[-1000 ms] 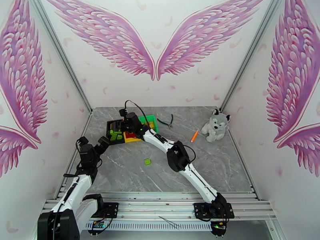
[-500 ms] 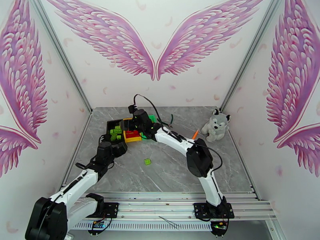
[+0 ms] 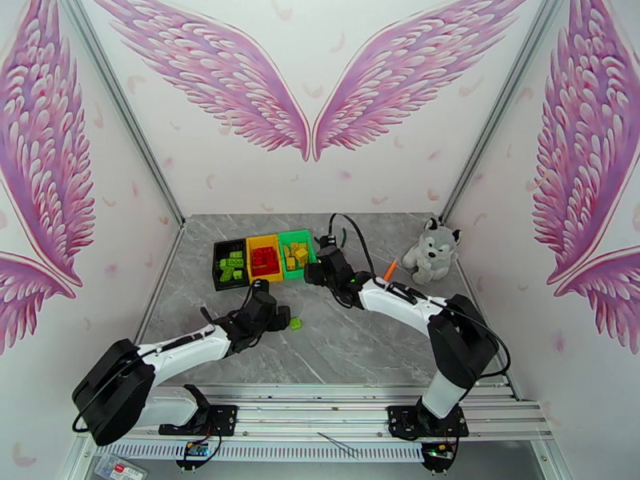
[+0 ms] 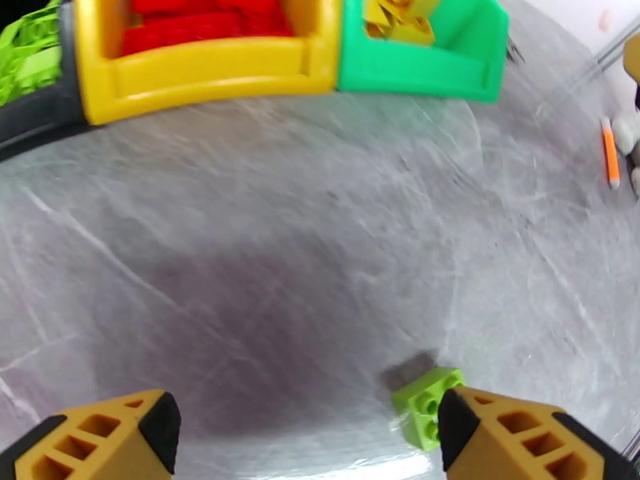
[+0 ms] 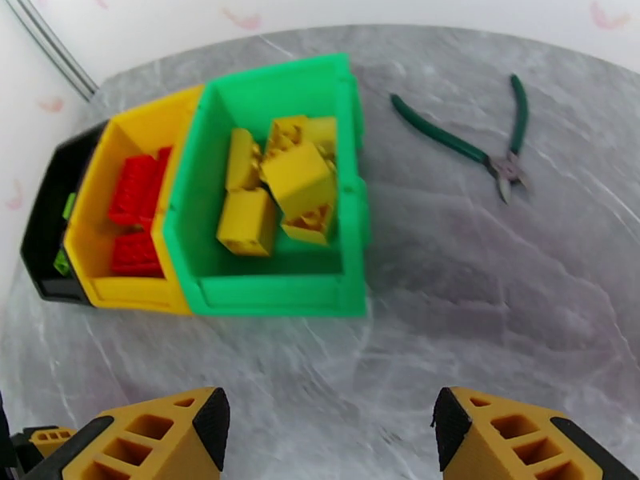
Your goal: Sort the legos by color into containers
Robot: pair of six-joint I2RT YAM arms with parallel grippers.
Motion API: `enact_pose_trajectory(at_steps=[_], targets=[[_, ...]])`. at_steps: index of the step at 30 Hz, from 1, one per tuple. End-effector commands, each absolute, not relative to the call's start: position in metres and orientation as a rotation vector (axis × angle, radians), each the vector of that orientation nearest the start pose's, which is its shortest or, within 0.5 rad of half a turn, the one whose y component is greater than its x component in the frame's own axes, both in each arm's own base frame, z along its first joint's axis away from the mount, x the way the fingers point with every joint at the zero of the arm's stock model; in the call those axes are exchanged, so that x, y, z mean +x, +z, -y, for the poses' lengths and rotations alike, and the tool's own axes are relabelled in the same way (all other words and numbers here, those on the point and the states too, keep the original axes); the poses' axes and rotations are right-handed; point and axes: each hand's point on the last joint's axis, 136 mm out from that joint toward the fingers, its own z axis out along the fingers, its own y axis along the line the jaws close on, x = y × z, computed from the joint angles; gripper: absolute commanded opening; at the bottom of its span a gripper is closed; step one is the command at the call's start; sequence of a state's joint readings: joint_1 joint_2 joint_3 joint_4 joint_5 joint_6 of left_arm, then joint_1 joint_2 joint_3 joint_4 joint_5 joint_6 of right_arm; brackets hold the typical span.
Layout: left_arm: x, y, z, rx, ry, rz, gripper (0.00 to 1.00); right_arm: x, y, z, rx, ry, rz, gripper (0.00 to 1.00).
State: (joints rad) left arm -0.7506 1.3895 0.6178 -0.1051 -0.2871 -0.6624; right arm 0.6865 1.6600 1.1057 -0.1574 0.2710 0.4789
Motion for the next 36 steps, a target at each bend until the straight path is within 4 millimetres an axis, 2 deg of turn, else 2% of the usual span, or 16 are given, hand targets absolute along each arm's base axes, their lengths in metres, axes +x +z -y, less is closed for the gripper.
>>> enact_pose_trajectory(at_steps=[1,6,14,19,24,36], targets=[[0.289,0.068,0.215,-0.016,-0.284,-2.402,0.89,0.377,0.160,-0.233,-0.019,0.252,-2.223,0.73],[0.286,0.055,0.237,0.041,-0.247,-2.428,0.86,0.357,0.158,-0.213,-0.003,0.234,-2.217,0.74],[0.282,0.031,0.247,0.057,-0.185,-2.463,0.77,0.345,0.154,-0.202,0.000,0.224,-2.224,0.74],[0.280,0.023,0.248,0.064,-0.150,-2.474,0.74,0.344,0.149,-0.204,0.000,0.243,-2.230,0.74],[0.276,0.025,0.241,0.045,-0.119,-2.462,0.67,0.344,0.143,-0.208,-0.005,0.256,-2.242,0.74],[0.269,0.028,0.233,0.045,-0.104,-2.459,0.42,0.345,0.127,-0.227,-0.030,0.343,-2.288,0.74]])
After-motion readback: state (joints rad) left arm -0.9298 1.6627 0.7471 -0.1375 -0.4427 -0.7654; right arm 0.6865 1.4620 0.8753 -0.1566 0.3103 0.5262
